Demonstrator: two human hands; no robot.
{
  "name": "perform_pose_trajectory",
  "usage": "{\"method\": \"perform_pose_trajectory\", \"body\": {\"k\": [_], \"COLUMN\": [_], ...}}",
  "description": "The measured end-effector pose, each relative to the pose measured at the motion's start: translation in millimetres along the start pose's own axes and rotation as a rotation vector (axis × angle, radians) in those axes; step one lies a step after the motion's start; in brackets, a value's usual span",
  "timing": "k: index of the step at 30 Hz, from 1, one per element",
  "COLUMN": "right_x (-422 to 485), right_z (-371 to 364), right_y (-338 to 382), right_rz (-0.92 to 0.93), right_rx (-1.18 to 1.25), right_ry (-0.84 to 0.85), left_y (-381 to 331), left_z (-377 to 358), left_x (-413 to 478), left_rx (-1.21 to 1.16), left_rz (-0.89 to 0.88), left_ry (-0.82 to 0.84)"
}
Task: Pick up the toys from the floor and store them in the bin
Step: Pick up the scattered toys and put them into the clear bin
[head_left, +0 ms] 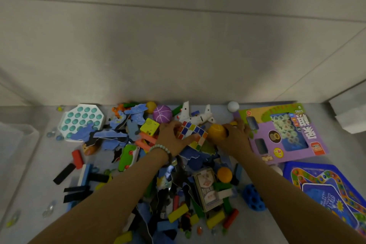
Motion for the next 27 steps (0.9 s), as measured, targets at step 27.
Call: {"method": "perform_pose_trajectory", "body": {"k": [27], "right_x": [-180.1], "right_z": [3.9], "right_y": [515.4], "right_rz": [0.550], "right_rx": [0.995], "right_ry": [0.658], "left_y": [97.9], "left_z": [434.8], "left_x": [-287.5], "left_rx": [-0.487], "left_rz": [0.077], "left_ry": [-0.387]}}
Point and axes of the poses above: each hand's wrist, its own x-axis towards the middle knuckle, its own z-axis out of the back of the hand, y = z × x, the point moved 1 cm from there along x, towards the middle knuckle, and after that the axes turned 10 degrees about z, right-handed, at the moved point
